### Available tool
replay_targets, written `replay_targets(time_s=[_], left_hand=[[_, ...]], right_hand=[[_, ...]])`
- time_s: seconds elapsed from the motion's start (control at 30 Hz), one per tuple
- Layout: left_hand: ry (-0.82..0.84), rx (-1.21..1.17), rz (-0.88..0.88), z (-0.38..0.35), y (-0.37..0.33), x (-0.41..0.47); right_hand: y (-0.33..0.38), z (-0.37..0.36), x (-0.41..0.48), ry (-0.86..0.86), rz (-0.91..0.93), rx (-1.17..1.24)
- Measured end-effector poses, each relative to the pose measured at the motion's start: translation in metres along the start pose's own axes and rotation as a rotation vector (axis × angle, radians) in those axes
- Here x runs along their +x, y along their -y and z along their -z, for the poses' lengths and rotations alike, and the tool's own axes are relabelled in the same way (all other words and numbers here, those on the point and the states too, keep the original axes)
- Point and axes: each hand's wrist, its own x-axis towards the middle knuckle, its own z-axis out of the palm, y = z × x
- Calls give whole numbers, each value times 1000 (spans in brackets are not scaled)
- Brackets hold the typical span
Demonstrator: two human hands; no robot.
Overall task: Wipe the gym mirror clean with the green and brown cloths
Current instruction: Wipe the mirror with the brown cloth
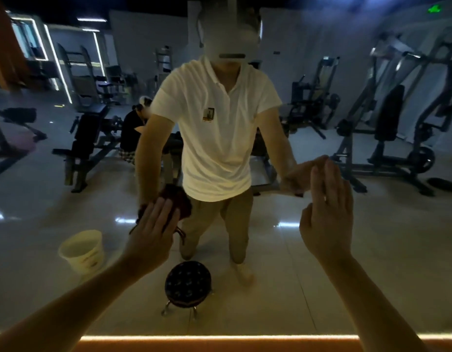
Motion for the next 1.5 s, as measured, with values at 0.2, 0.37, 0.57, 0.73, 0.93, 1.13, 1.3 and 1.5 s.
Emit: replay_targets(time_s=[0.2, 0.37, 0.57, 0.73, 0.93, 1.13, 1.3, 1.5], left_hand=[[88, 17, -375, -32, -132, 92], [210, 98, -612, -32, -271, 198], [86, 204, -546, -3, -246, 225], [-18, 143, -1, 49, -140, 203], [-162, -29, 311, 33, -191, 245], [-46, -38, -78, -4, -278, 255], [254, 217, -736, -9, -293, 252], [-7, 167, -476, 32, -189, 266]], right_hand=[[-89, 27, 1, -55, -19, 20], [-145, 42, 16, -11, 176, 87], [-185, 58, 44, -111, 156, 157], [-184, 65, 76, -126, 198, 131], [-185, 65, 75, -76, 202, 159], [-188, 76, 76, -32, 232, 147], [-181, 76, 73, -9, 201, 109], [-168, 82, 73, 9, 78, 35]])
